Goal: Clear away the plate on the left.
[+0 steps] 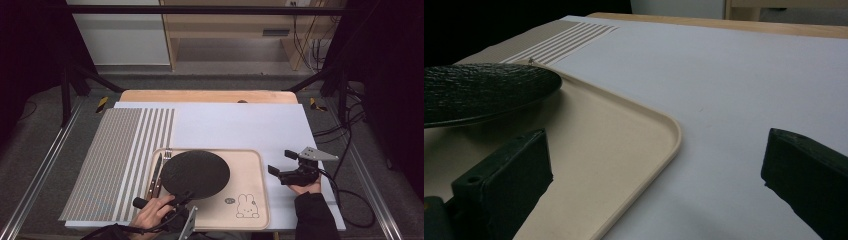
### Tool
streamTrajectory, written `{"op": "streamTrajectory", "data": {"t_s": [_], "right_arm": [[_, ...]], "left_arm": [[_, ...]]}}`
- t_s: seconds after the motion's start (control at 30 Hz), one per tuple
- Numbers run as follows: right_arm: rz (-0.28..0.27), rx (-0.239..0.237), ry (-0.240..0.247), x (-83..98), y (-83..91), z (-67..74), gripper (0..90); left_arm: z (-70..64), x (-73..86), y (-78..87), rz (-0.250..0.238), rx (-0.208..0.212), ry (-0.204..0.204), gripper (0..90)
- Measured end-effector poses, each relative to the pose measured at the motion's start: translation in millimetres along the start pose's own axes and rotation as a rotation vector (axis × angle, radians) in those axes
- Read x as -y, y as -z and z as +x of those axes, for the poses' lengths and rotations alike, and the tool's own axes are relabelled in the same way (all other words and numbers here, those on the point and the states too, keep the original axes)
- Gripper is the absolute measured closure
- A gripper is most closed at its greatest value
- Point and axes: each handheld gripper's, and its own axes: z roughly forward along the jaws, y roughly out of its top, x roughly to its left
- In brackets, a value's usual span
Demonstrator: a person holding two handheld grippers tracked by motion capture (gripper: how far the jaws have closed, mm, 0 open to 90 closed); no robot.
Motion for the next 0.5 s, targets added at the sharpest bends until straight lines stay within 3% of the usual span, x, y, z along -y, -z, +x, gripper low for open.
{"op": "streamTrajectory", "data": {"t_s": [0.5], "right_arm": [[0.000,-0.002,-0.003,0.1,-0.1,0.2,0.1]], "left_arm": [[-4.8,-1.0,-10.7,0.009,0.026,0.001,85.3]]}}
